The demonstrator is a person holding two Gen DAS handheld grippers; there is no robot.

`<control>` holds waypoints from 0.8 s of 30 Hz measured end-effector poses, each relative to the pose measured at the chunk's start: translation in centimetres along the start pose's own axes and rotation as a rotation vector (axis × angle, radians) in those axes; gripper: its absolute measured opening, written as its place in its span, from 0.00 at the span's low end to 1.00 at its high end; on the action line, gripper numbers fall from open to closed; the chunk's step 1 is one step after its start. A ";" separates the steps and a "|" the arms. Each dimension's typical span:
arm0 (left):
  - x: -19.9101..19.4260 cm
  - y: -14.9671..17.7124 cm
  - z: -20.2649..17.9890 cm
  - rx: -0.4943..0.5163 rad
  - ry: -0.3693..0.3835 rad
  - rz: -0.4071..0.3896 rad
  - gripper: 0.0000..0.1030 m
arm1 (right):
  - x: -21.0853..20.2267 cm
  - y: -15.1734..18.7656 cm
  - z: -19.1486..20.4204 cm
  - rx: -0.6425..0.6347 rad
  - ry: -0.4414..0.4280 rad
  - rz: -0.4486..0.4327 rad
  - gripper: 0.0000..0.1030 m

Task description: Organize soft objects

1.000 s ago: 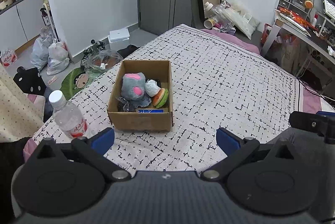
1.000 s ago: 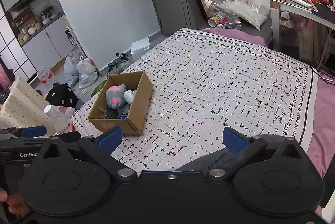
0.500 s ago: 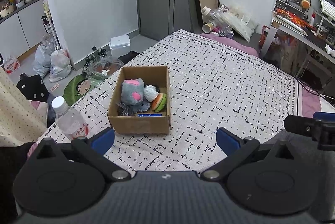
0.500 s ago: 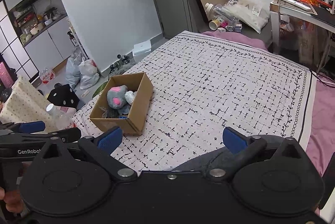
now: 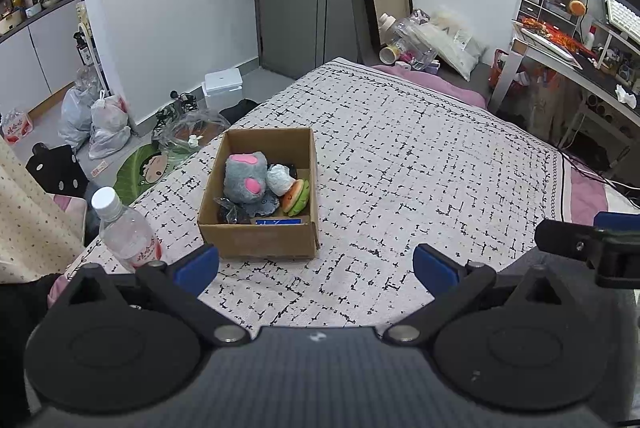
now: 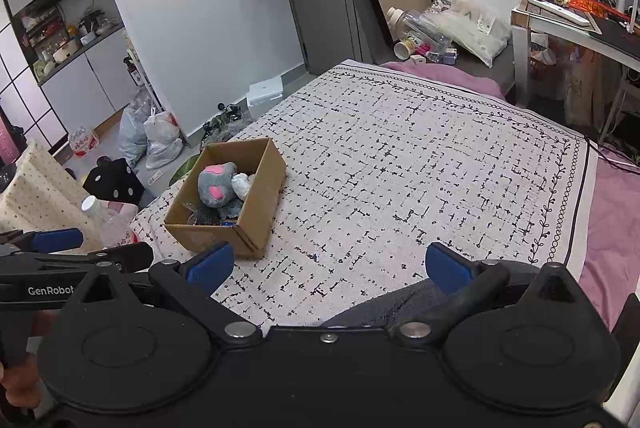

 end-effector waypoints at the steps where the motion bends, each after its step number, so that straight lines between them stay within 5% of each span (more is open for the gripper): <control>1: 0.0 0.0 0.0 -0.001 0.003 0.000 0.99 | 0.0 -0.1 0.0 0.001 0.001 0.002 1.00; 24: -0.2 0.3 0.4 -0.022 0.008 -0.001 0.99 | -0.2 0.1 0.0 0.007 0.004 -0.003 1.00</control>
Point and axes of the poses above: each gripper's, at about its wrist camera, not at the fingertips, and x roughly the way its jaws point, z to its left, y to its underside, the point moved 2 cm from there along x, roughly the way its jaws point, and after that the axes turned 8 degrees about -x, right-handed, at the moved point
